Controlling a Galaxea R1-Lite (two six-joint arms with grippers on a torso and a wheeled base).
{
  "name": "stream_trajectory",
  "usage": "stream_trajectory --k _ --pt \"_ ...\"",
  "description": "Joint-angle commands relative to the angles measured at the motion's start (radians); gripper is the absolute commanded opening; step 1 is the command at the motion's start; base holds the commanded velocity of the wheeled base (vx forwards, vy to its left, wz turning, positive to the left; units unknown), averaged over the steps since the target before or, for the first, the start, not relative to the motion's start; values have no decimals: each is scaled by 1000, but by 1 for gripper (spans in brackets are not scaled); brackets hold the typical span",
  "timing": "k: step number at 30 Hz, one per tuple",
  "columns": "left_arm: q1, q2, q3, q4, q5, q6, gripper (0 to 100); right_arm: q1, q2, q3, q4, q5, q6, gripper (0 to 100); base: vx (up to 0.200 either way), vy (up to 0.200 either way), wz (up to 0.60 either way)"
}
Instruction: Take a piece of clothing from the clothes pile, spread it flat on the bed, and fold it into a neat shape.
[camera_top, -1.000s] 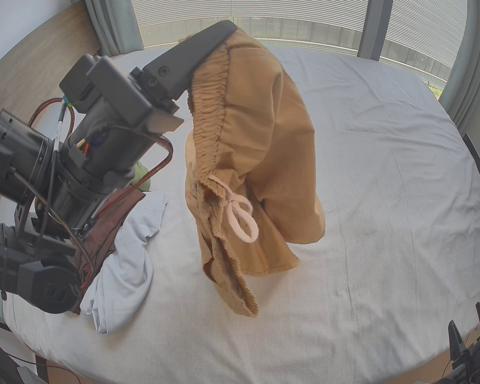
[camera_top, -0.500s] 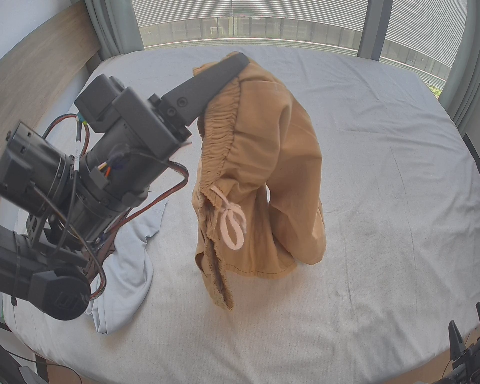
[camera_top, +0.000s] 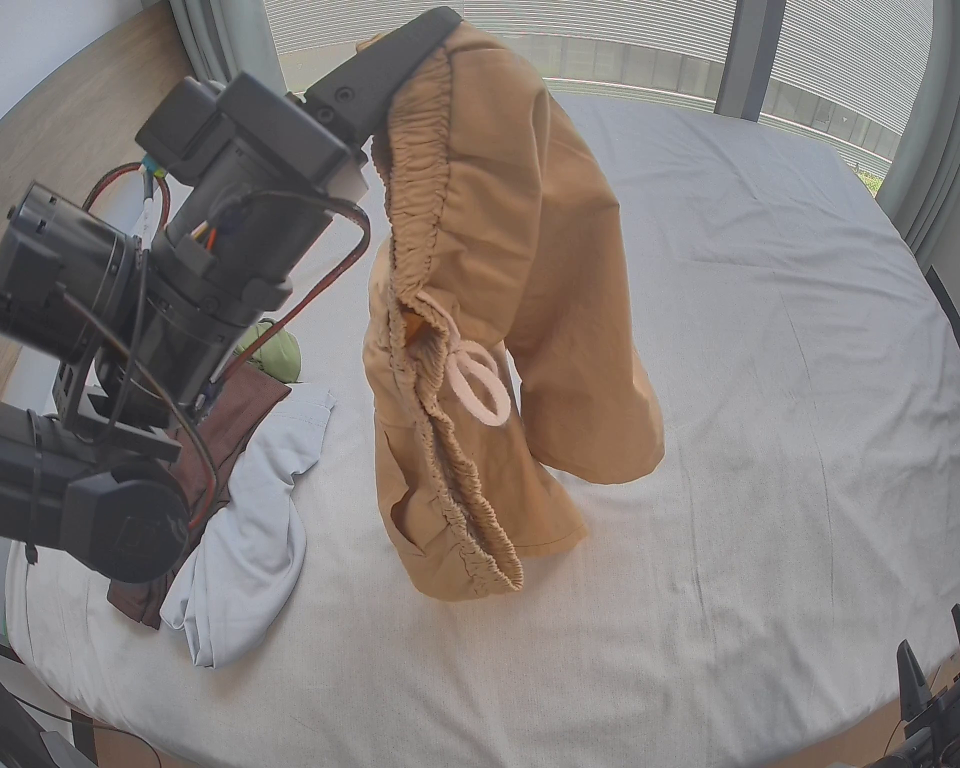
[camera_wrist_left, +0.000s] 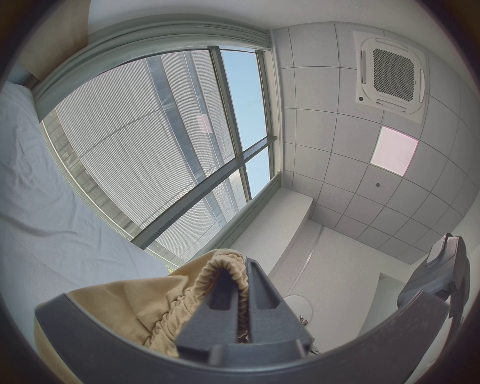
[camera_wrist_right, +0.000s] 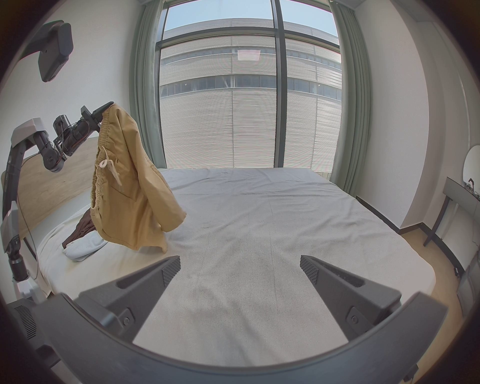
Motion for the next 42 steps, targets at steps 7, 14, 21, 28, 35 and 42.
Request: stream_trajectory --k 7,14,21,28,35,42 --pt "-21 24 69 1 -1 0 0 1 -12 18 -1 1 -2 100 0 0 0" --pt "-17 24 75 1 -1 2 0 -1 -12 18 -1 2 0 100 0 0 0" --pt "-8 30 98 1 -2 33 0 -1 -13 18 -2 1 7 100 0 0 0" --pt "-7 30 122 1 -4 51 0 -1 -13 18 -5 2 4 100 0 0 0" --pt "16 47 154 2 -5 71 0 -1 -12 18 -5 5 4 100 0 0 0" --pt "29 68 162 2 -5 86 0 -1 -12 18 -5 4 6 100 0 0 0"
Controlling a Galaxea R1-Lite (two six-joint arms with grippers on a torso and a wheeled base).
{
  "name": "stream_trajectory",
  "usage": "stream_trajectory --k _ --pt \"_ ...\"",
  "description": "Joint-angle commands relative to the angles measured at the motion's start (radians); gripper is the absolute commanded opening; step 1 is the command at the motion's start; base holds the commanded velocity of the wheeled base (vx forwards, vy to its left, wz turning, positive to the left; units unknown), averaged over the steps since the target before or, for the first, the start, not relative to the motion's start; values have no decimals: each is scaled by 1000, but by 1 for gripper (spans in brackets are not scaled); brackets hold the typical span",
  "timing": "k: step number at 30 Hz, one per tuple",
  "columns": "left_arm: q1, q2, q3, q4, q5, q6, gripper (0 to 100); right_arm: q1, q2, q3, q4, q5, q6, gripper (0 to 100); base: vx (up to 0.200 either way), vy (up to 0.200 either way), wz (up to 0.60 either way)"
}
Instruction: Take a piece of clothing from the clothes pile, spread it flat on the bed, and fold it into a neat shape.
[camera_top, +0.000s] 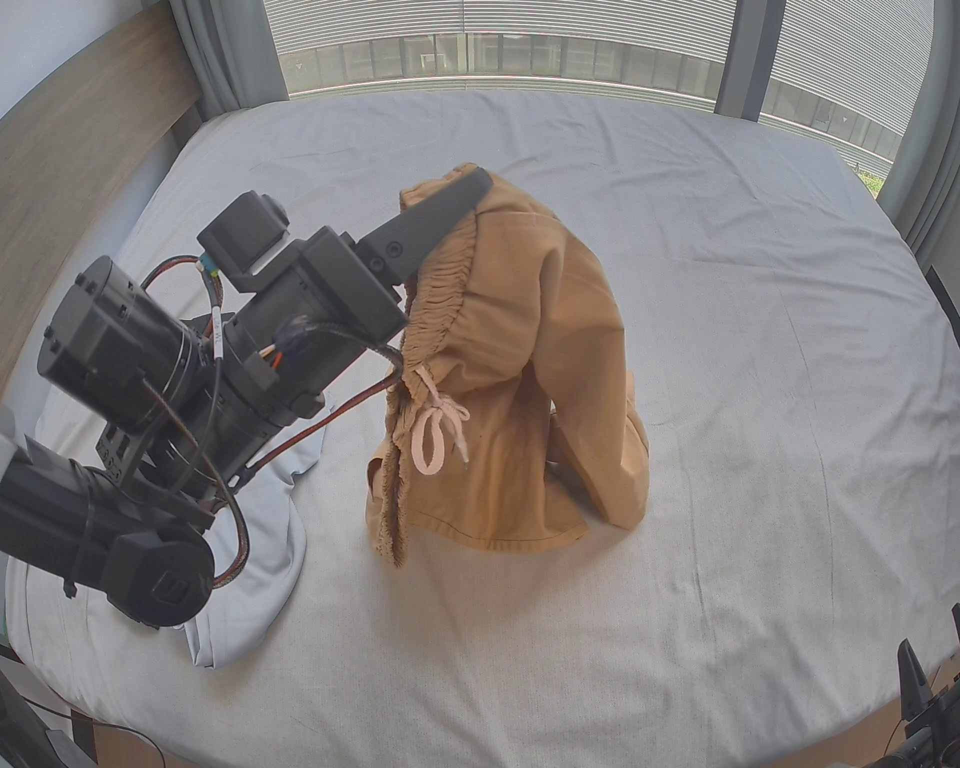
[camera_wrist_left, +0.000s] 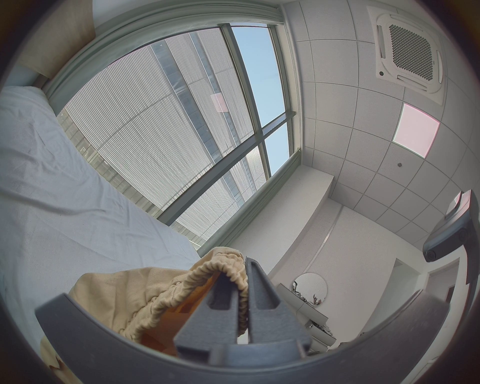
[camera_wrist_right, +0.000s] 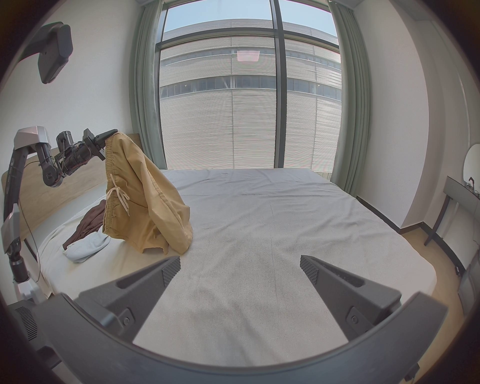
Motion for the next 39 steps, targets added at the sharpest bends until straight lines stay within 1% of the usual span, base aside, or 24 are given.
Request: stream_trajectory --k 1,3,4,6,7,8,10,11,12,13,15,16,18,20,21,23,24,25,26,27,28,30,33,39 --pt "0 9 13 -3 -2 1 0 0 -12 18 0 -1 1 100 0 0 0" --pt "0 8 15 -3 -3 1 0 0 -13 18 0 -1 2 100 0 0 0" --pt "0 8 13 -3 -5 1 0 -1 -16 13 -26 0 7 100 0 0 0" --pt "0 3 12 -3 -5 0 0 -14 10 -102 -128 5 27 100 0 0 0" --pt "2 8 10 -3 -8 0 0 -26 64 -183 -161 6 28 100 0 0 0" --pt "2 9 7 -3 -9 0 0 -26 137 -242 -166 13 28 100 0 0 0" --pt "0 8 7 -3 -9 1 0 3 261 -298 -168 37 33 100 0 0 0" --pt "0 8 7 -3 -9 1 0 3 261 -298 -168 37 33 100 0 0 0" --pt "0 2 7 -3 -9 3 0 68 360 -320 -174 59 57 100 0 0 0" --pt "0 -1 7 -3 -9 1 0 104 412 -331 -177 57 77 100 0 0 0" --pt "2 -3 7 -3 -9 1 0 120 433 -337 -178 57 84 100 0 0 0" --pt "3 -3 3 -3 -9 1 0 180 545 -393 -180 63 110 100 0 0 0" --pt "5 0 1 -3 -9 3 0 224 637 -447 -186 77 139 100 0 0 0" --pt "6 0 1 -3 -9 3 0 242 674 -466 -192 88 154 100 0 0 0" --pt "8 2 -4 -3 -9 3 0 279 735 -492 -212 117 197 100 0 0 0" --pt "11 8 -14 -3 -9 9 0 305 794 -504 -230 146 242 100 0 0 0" --pt "11 8 -14 -3 -9 9 0 305 794 -504 -230 146 242 100 0 0 0" --pt "12 9 -27 -3 -8 18 0 318 854 -496 -256 177 289 100 0 0 0" --pt "12 9 -28 -3 -8 20 0 324 886 -492 -275 195 315 100 0 0 0" --pt "12 9 -28 -3 -8 20 0 325 889 -490 -278 197 320 100 0 0 0" --pt "12 9 -28 -3 -8 20 0 328 943 -473 -319 229 360 100 0 0 0" --pt "12 9 -30 -3 -8 20 0 327 995 -450 -388 266 396 100 0 0 0" --pt "14 11 -28 -1 -8 20 0 328 1070 -424 -477 299 427 100 0 0 0" --pt "35 26 -30 -3 -8 21 0 325 1202 -415 -563 302 435 100 0 0 0"
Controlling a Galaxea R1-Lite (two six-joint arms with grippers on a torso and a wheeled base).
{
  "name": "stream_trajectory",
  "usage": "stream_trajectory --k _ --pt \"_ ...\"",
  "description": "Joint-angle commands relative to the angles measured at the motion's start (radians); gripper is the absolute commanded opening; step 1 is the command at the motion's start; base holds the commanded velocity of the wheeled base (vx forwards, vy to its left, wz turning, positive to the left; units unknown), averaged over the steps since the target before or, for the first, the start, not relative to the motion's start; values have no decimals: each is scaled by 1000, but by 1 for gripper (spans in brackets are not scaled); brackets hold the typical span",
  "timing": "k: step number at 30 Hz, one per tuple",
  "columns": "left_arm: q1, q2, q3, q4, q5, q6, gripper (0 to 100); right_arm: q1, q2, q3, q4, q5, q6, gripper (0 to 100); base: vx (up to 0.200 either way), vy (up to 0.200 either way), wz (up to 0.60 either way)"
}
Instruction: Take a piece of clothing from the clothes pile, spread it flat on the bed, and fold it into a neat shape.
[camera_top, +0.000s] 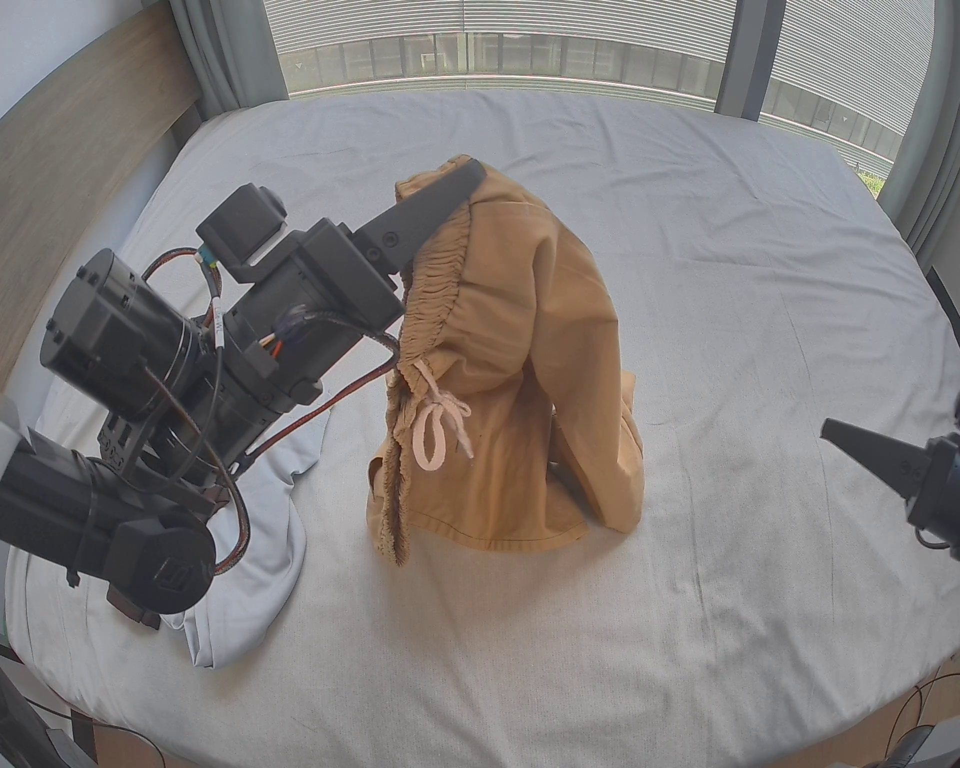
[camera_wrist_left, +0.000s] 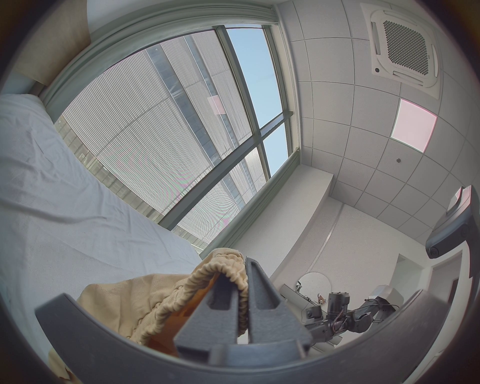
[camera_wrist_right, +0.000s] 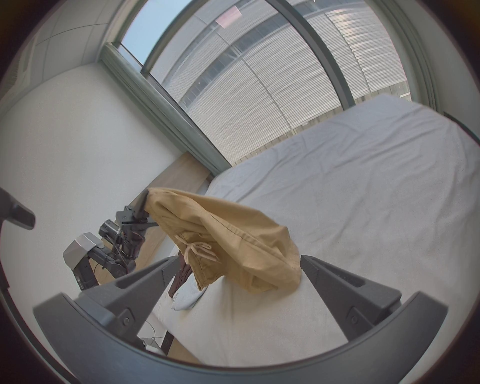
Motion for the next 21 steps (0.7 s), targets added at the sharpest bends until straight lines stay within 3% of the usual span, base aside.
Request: stream_trajectory --k 1,21 --pt "19 16 -6 -1 0 0 0 7 206 18 -69 15 17 100 0 0 0" --pt "80 28 -47 -1 0 2 0 -5 640 112 -434 37 19 100 0 0 0"
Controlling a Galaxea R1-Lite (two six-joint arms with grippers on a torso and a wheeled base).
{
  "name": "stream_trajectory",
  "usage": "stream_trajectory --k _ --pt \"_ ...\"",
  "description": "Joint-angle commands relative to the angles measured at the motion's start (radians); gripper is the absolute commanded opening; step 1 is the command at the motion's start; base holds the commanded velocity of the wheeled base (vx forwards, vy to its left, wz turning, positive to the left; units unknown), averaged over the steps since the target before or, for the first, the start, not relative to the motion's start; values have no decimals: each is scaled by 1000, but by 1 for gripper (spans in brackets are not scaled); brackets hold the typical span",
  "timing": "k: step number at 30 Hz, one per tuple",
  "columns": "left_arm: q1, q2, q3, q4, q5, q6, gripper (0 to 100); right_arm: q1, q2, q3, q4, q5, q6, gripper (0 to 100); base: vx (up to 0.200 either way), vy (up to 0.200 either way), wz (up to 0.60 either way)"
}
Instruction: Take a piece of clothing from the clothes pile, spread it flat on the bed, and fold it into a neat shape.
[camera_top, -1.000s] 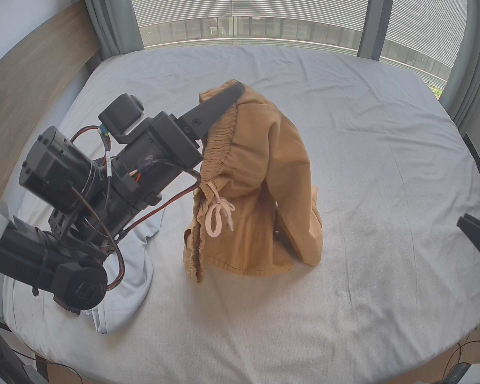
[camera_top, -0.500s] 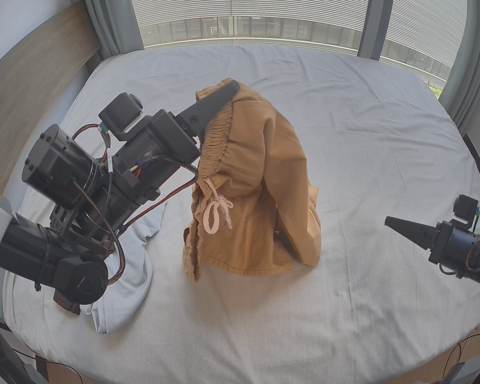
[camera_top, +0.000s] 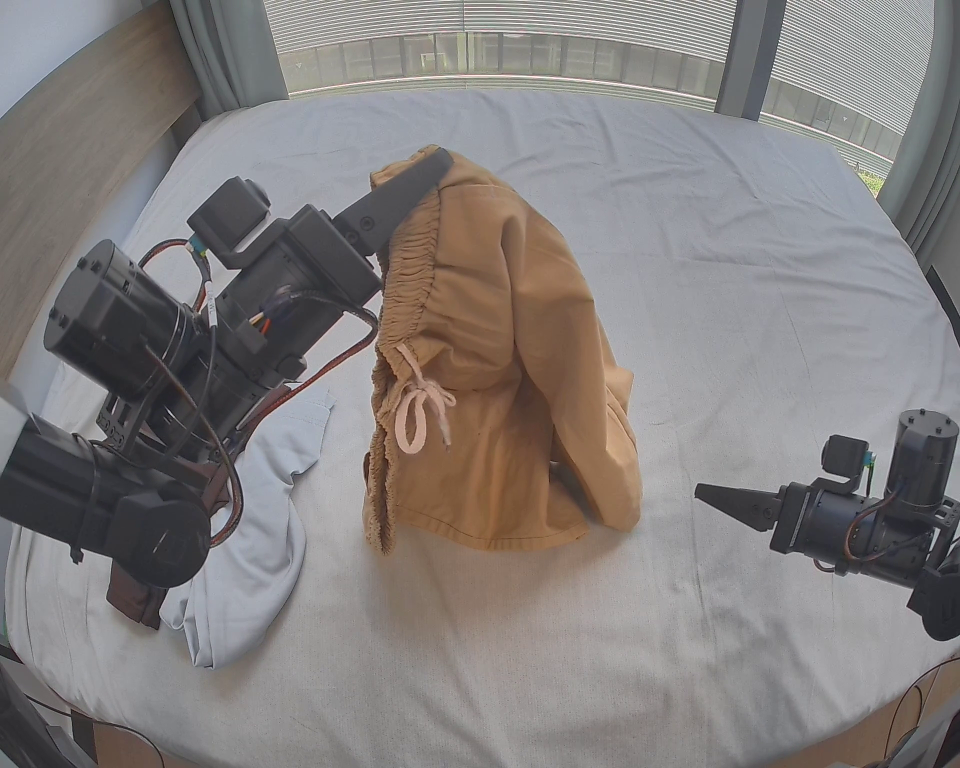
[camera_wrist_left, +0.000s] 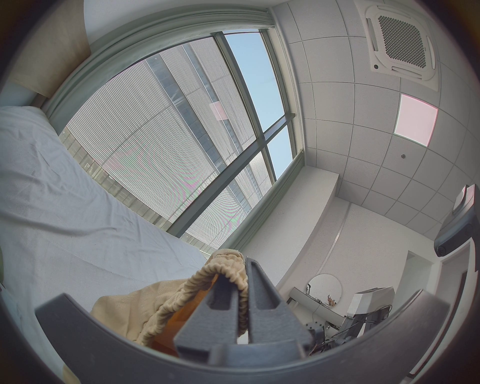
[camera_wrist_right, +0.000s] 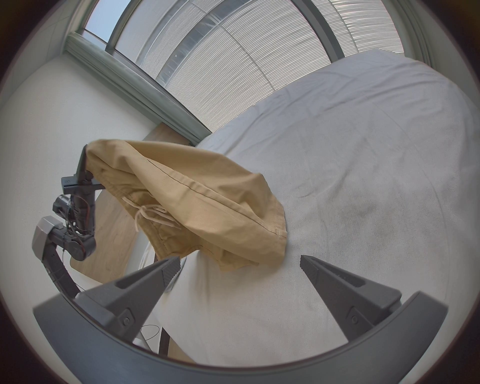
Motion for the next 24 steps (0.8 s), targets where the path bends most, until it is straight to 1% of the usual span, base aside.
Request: stream_trajectory --k 1,2,7,8,9,10,15,19,21,22,24 --pt "18 7 -10 0 0 -1 0 8 161 -4 -53 0 9 100 0 0 0" --pt "18 7 -10 0 0 -1 0 8 170 -4 -57 0 17 100 0 0 0" --pt "17 5 -10 0 0 1 0 8 267 -25 -138 2 111 100 0 0 0" --pt "17 5 -10 0 0 1 0 8 267 -25 -138 2 111 100 0 0 0" --pt "17 5 -10 0 0 1 0 5 310 -33 -188 3 147 100 0 0 0" --pt "17 5 -10 0 0 1 0 3 330 -36 -211 3 158 100 0 0 0" --pt "20 7 -10 0 0 1 0 6 425 -39 -323 2 178 100 0 0 0" --pt "29 10 -10 0 -1 1 0 8 473 -54 -344 3 181 100 0 0 0" --pt "38 10 -12 0 -1 1 0 8 493 -76 -347 5 198 100 0 0 0" --pt "40 11 -12 0 -1 1 0 8 494 -80 -350 9 204 100 0 0 0" --pt "43 11 -13 0 -1 1 0 8 511 -102 -379 42 250 100 0 0 0"
